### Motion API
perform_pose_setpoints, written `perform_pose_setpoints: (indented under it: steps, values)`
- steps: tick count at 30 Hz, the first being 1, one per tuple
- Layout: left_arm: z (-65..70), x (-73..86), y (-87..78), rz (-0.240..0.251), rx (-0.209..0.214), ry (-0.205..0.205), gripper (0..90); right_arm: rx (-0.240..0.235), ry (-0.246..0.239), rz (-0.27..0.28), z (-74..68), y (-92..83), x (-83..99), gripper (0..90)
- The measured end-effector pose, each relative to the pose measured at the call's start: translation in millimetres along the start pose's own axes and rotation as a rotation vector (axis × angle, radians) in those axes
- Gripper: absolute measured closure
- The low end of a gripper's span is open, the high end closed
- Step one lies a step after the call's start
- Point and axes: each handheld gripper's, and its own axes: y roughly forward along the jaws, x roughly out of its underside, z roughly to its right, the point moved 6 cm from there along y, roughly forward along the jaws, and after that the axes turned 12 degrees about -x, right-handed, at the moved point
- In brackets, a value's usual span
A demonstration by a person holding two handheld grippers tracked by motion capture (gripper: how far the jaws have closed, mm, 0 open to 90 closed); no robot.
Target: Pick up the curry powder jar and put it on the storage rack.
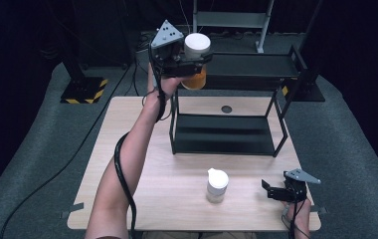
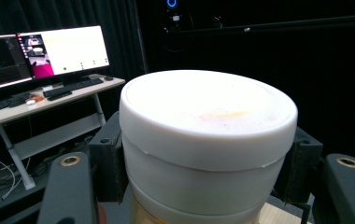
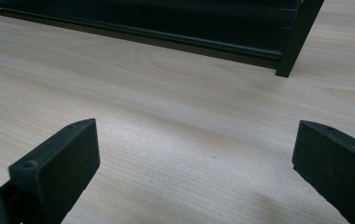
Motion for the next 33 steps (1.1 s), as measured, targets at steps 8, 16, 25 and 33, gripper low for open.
perform_pose_setpoints:
  steps: [8,16,25,33]
  values:
    - [-4.0,-4.7,6.5,-0.001,-0.02,-0.011,33.9,0.001,0.002,0.007,0.1,-0.6,0.7,0.0]
    - [-10.7,-12.9,16.5,-0.01,-0.049,-0.025,33.9,-0.001,0.002,0.009,0.5,-0.7,0.9,0.0]
    - [-13.6,-17.7,28.4,-0.029,-0.072,-0.02,33.9,-0.006,0.006,0.009,1.6,-1.0,0.9,0.0]
    - [-15.6,-17.9,41.8,-0.06,-0.12,-0.016,33.9,-0.006,0.006,0.017,1.5,-1.7,1.8,0.0]
